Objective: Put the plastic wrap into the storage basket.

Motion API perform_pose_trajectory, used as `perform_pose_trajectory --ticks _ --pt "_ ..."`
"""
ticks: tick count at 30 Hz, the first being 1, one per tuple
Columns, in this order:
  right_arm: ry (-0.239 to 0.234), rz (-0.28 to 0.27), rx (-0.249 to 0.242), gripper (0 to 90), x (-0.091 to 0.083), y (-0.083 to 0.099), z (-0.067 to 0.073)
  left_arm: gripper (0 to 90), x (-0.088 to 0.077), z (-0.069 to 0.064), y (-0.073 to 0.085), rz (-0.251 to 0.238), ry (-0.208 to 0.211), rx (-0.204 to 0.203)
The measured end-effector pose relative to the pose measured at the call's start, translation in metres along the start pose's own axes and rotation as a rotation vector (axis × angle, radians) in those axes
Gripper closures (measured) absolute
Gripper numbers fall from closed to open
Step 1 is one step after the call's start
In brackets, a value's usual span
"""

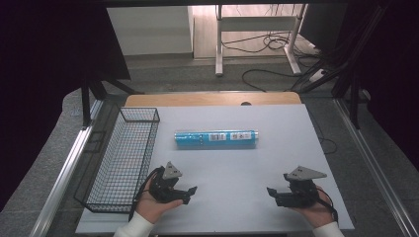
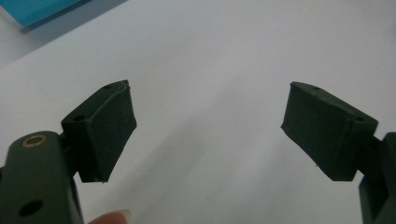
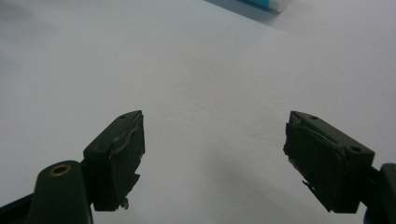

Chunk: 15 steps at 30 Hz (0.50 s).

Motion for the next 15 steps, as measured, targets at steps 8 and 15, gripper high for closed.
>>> perform_pose_trajectory --ticks 8,15 --pt "-0.019 0.043 -0.029 19.1 0.0058 0.0089 0.0029 17.6 0.0064 -0.0012 -0.0017 0.021 -0.008 0.0" --pt "-0.007 0.037 -0.03 18.1 0.0038 0.008 0.0001 20.7 0.0024 -0.0089 -0.0015 0.01 -0.026 0.023"
Point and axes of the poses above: each handheld gripper's, and its own axes: x roughly forward along the jaws, y roughly out of its underside, z roughly to its left, the point moved 2 cm from there along x, roughly forward along the jaws, and after that the axes turned 4 degrees about -x, right-handed, at the moved point
